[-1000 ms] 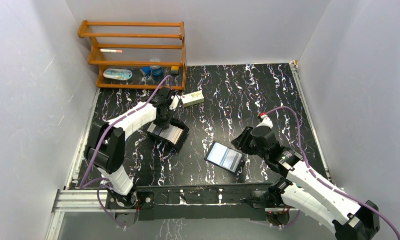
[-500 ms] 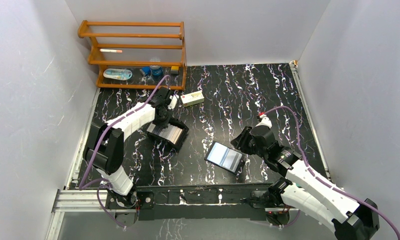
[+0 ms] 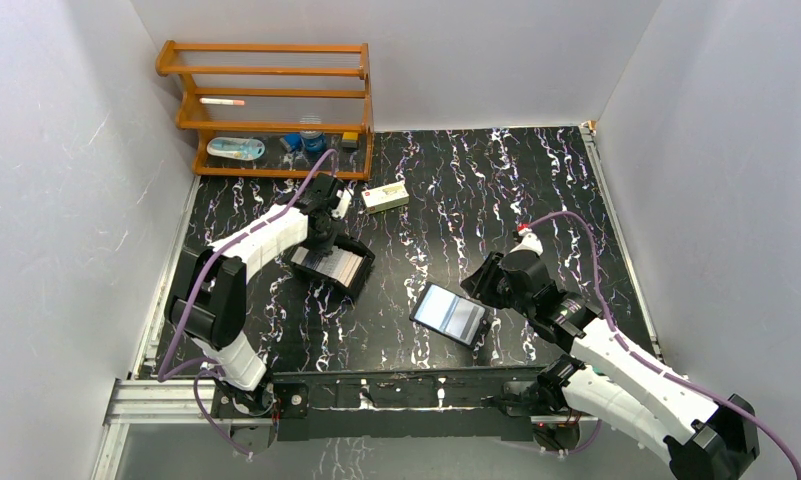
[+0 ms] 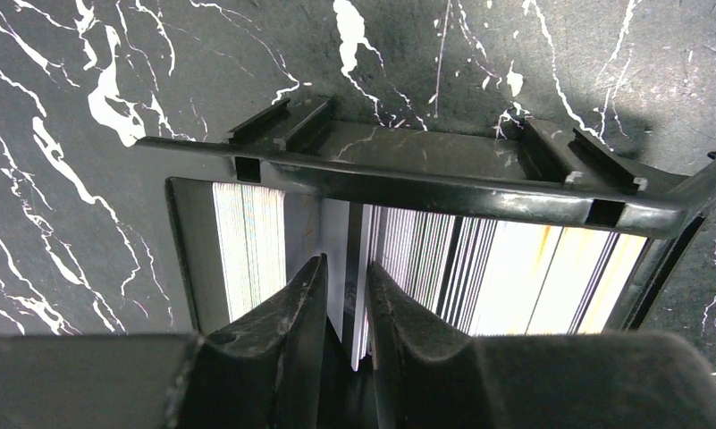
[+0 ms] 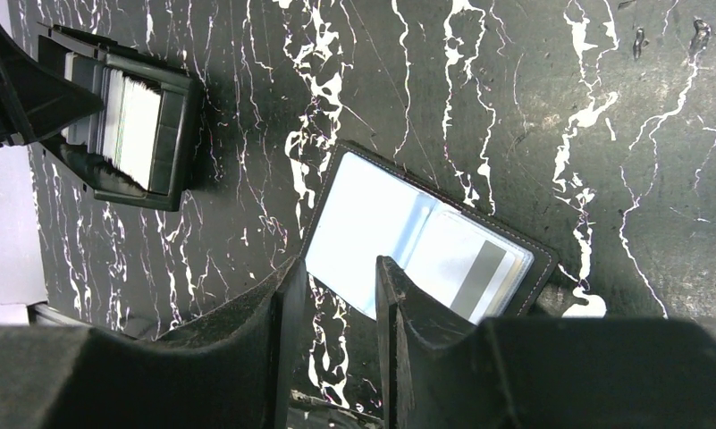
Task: Put the credit cards into the card holder
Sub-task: Pick up the credit card from the storage box.
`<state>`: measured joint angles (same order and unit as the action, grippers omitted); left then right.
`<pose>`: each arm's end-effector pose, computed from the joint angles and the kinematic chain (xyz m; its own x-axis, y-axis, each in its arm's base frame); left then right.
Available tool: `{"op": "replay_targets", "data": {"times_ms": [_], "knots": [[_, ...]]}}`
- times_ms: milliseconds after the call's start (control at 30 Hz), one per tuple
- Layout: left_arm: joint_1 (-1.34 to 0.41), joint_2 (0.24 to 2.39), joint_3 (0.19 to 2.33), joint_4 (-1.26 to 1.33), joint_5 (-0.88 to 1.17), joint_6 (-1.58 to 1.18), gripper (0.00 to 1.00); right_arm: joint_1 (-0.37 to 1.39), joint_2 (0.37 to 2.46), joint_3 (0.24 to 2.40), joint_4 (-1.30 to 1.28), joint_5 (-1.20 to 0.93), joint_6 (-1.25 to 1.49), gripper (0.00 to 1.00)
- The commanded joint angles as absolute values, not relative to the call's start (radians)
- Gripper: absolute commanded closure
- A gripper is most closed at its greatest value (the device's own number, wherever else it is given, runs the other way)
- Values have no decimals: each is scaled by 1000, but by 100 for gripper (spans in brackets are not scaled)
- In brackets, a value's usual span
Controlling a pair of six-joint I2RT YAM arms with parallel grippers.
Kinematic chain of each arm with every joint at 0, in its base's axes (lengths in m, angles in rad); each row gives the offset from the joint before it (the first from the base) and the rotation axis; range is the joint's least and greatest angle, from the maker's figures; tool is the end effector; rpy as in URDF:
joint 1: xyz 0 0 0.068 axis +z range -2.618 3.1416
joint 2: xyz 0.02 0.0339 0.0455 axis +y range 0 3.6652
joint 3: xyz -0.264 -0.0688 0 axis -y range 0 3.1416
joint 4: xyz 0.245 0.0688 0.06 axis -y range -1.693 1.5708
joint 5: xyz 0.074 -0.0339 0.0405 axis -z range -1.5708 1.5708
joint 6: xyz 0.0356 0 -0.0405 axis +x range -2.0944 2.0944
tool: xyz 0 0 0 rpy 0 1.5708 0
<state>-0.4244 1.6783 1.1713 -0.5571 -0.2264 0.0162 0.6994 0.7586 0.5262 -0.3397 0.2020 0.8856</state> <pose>0.3171 -0.1345 0.2144 -0.7918 0.3751 -0.4820 0.3149 0.9269 0.2041 0.1363 0.1054 0.2381 -0.6506 0.4440 -0.6162 0.0034 0.8130 0.5823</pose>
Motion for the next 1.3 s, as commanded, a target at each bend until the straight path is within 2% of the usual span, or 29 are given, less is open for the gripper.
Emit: {"op": "replay_targets", "data": {"times_ms": [0, 167, 1267], "knots": [[-413, 1626, 1169, -590, -273, 27, 77, 696, 761, 533, -292, 198, 871, 58], [-413, 1626, 1173, -601, -263, 26, 72, 696, 762, 525, -284, 194, 874, 58], [-413, 1609, 1194, -635, -265, 12, 71, 696, 778, 514, -262, 180, 882, 59]]}}
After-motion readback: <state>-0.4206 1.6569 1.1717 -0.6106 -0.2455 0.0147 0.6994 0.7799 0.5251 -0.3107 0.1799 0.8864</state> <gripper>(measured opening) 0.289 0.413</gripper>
